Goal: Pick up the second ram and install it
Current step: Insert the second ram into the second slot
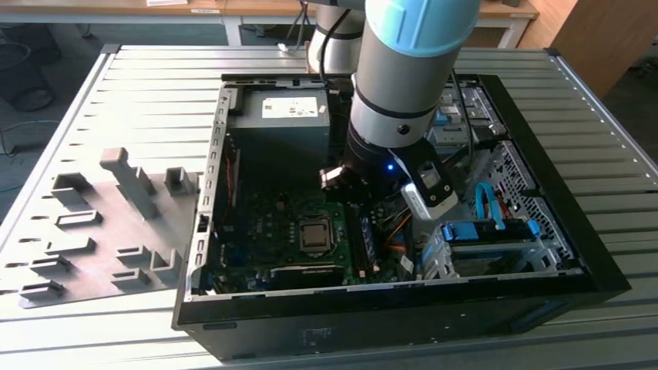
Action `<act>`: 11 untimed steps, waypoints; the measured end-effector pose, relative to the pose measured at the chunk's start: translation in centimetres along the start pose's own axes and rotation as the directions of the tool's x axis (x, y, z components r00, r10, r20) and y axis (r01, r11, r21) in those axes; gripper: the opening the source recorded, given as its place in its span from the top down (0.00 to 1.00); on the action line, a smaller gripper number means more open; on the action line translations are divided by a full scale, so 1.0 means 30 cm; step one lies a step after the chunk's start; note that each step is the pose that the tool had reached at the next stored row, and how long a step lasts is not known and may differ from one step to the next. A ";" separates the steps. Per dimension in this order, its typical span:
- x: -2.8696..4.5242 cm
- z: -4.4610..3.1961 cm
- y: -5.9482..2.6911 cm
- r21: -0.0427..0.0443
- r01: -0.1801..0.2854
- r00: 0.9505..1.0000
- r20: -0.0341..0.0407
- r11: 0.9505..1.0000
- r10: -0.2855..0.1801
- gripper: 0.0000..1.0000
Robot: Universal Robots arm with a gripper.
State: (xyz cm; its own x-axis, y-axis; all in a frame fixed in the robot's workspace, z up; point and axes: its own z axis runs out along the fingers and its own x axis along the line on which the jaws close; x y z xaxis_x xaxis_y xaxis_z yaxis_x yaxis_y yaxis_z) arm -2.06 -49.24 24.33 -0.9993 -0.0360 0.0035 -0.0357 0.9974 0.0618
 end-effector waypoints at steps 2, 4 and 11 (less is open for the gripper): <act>0.000 0.000 0.000 0.000 0.000 1.000 0.000 1.000 0.000 0.86; 0.000 0.001 0.000 0.000 0.000 1.000 0.000 1.000 0.000 0.86; 0.000 0.006 0.000 0.000 -0.001 1.000 0.000 1.000 0.001 0.86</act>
State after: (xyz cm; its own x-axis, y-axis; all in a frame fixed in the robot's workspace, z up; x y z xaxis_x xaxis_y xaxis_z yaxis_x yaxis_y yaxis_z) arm -2.07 -49.24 24.17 -0.9994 -0.0350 0.0036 -0.0347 0.9975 0.0617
